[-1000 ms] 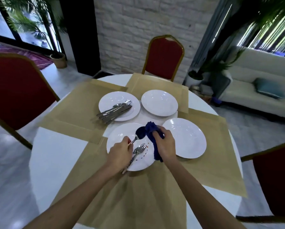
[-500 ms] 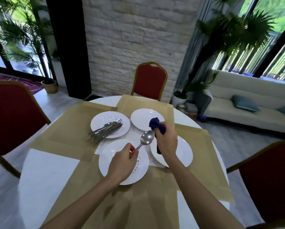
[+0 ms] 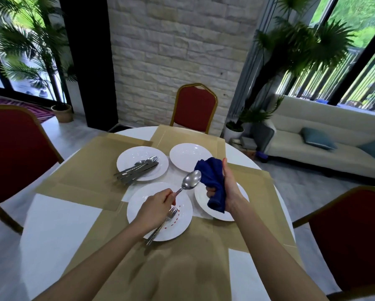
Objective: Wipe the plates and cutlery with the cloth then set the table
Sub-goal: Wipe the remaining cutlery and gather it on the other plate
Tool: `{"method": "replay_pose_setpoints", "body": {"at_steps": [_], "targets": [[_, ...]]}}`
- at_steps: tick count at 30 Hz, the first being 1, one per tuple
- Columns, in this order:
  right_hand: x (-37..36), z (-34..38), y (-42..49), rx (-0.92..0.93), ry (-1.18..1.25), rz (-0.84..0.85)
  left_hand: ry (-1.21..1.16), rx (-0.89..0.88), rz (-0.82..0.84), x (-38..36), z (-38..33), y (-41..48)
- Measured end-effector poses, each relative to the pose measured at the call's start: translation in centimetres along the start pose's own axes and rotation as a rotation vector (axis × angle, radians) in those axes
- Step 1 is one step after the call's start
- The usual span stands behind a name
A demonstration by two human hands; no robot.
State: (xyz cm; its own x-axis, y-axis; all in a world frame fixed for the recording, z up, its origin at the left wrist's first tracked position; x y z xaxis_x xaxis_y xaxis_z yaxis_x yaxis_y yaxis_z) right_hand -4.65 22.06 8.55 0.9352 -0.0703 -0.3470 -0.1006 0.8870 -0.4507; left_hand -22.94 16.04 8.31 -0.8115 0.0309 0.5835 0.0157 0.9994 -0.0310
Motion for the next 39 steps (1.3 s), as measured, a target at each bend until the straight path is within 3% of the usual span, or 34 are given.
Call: {"method": "replay_pose_setpoints", "body": {"at_steps": [6, 8, 13, 18, 23, 26, 30, 34, 39], "targets": [[1.0, -0.8, -0.6, -0.026, 0.015, -0.11, -0.772, 0.186, 0.192, -0.9, 0.6, -0.1], [1.1, -2.7, -0.6, -0.087, 0.05, -0.11, -0.89, 0.203, 0.217, -1.0, 0.3, 0.2], [1.5, -7.2, -0.3, -0.172, 0.017, -0.04, -0.853, 0.3, 0.162, -0.3, 0.5, 0.6], [1.6, -8.7, -0.6, -0.21, -0.033, 0.004, -0.757, 0.373, -0.055, 1.1, 1.1, 1.3], [-0.5, -7.9, -0.9, -0.1, -0.218, 0.171, -0.687, 0.28, -0.155, 1.0, 0.8, 2.1], [-2.3, -7.8, -1.7, -0.101, -0.203, 0.271, -0.68, 0.261, -0.195, 0.5, 0.6, 2.4], [-3.5, -7.3, -2.0, -0.005, -0.209, 0.248, -0.703, 0.258, -0.227, 0.1, 0.7, 2.5], [-3.8, -7.2, -1.9, 0.115, -0.39, 0.25, -0.624, 0.261, -0.336, 1.2, 1.6, 3.2], [-4.2, -7.2, -2.3, 0.129, -0.511, 0.257, -0.649, 0.355, -0.349, 1.5, 4.5, 4.5]]}}
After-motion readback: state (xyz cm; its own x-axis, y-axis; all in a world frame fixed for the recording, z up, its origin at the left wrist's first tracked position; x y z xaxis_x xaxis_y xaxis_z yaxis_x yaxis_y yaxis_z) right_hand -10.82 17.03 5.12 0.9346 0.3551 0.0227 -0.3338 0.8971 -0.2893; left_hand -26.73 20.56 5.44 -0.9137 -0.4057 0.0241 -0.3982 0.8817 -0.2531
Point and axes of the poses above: each hand's wrist, its own y-axis towards the middle knuckle, its own x-axis out of the back of the hand, z = x × y, the point moved 6 cm from there along y, towards the middle knuckle, and after that the axes turned 1 degree about -z, right-handed, at the moved point
